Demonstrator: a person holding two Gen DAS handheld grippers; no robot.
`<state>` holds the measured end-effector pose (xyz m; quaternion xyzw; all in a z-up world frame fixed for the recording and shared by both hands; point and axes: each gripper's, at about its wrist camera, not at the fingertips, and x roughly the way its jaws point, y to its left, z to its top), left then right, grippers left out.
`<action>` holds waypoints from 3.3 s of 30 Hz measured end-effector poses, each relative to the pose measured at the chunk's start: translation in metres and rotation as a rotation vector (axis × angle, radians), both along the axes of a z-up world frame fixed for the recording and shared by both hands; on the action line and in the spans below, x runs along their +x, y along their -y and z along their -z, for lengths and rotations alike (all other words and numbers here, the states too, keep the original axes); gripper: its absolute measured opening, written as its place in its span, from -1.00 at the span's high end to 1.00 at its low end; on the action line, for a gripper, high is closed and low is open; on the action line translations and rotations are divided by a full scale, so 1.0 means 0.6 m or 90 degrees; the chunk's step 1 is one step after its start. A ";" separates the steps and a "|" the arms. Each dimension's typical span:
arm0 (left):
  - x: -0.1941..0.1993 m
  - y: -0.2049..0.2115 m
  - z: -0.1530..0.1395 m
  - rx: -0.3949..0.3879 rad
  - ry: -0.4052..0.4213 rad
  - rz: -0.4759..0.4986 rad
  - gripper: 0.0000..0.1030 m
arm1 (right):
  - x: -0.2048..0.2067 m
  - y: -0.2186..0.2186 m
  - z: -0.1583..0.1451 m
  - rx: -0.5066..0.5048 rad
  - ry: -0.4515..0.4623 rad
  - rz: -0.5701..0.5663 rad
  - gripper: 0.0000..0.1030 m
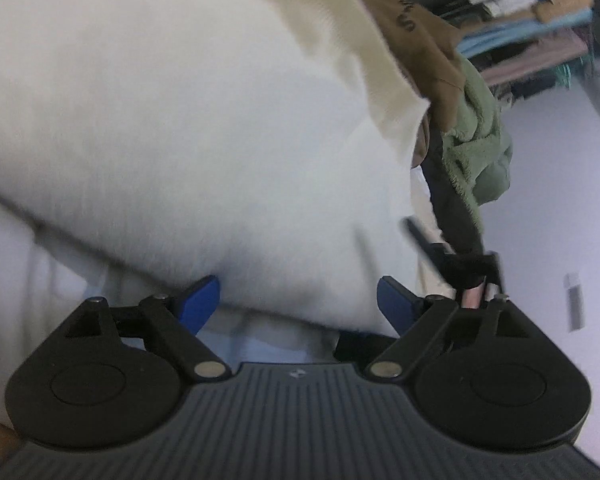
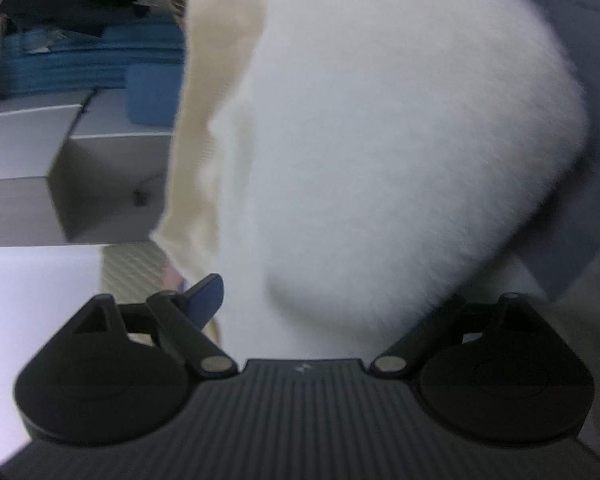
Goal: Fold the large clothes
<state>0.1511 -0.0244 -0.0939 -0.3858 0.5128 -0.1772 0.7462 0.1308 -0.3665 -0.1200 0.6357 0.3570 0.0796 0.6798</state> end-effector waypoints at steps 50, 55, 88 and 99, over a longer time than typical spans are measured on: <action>-0.192 -0.106 -0.215 0.083 0.096 -0.178 0.30 | -0.189 0.021 -0.250 -0.304 0.096 -0.013 0.45; -0.249 -0.097 -0.194 0.091 0.089 -0.145 0.29 | -0.238 0.022 -0.236 -0.325 0.077 -0.025 0.45; 0.170 -0.004 -0.078 0.205 0.149 -0.046 -0.15 | 0.094 0.041 -0.152 -0.427 0.041 -0.053 -0.06; 0.236 0.004 -0.034 0.225 0.147 -0.017 -0.15 | 0.172 0.015 -0.101 -0.533 0.058 -0.116 -0.05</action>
